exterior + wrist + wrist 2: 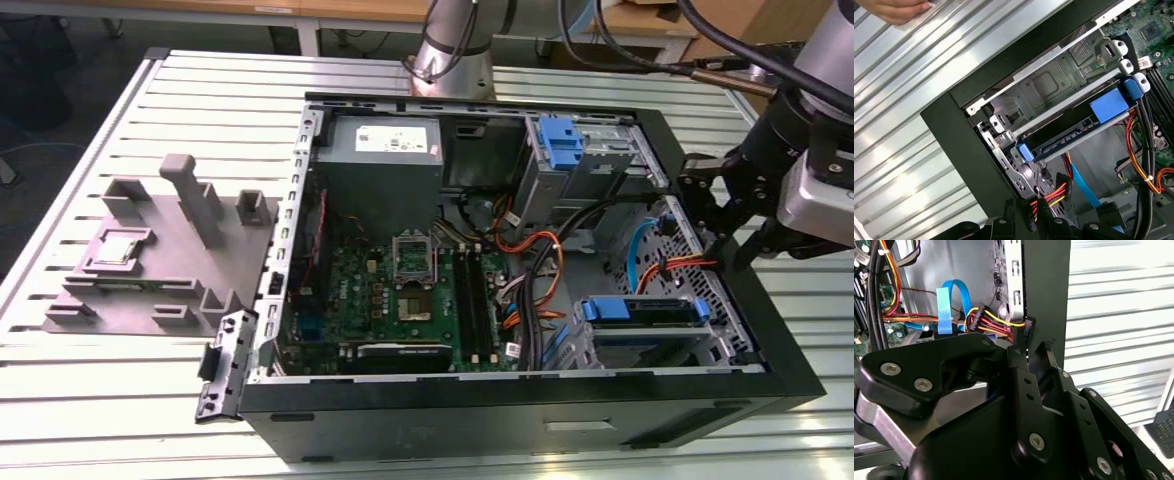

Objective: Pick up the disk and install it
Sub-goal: 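Insert the first disk wire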

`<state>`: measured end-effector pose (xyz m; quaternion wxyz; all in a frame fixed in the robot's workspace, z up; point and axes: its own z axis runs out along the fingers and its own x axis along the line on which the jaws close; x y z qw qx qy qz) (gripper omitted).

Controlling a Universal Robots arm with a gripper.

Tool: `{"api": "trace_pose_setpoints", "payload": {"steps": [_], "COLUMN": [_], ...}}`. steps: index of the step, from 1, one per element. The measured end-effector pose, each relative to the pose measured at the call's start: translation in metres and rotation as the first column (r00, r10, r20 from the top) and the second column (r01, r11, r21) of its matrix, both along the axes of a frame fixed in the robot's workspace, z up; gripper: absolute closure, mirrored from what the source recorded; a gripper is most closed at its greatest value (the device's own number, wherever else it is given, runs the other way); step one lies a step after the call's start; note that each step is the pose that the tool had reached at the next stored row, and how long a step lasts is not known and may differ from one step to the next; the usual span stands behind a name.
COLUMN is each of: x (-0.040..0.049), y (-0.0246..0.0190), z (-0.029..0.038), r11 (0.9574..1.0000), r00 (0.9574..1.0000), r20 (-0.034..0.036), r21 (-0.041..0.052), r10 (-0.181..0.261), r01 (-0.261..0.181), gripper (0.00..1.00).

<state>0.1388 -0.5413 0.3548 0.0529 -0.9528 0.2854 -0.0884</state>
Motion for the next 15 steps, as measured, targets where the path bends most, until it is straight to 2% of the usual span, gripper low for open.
{"api": "trace_pose_setpoints", "payload": {"steps": [3, 7, 12, 15], "x": [-0.0004, -0.0007, -0.0057, -0.0056], "y": [0.0000, 0.0000, -0.0001, 0.0001], "z": [-0.0015, -0.0037, -0.0064, -0.0067], "r11": [0.9999, 0.9994, 0.9992, 0.9992], "r00": [0.9999, 0.9992, 0.9988, 0.9988], "r20": [0.0028, 0.0174, 0.0294, 0.0298], "r21": [-0.0007, -0.0057, -0.0063, -0.0078], "r10": [0.017, 0.035, 0.039, 0.039], "r01": [-0.017, -0.035, -0.039, -0.039], "gripper": [0.69, 0.69, 0.69, 0.69]}}
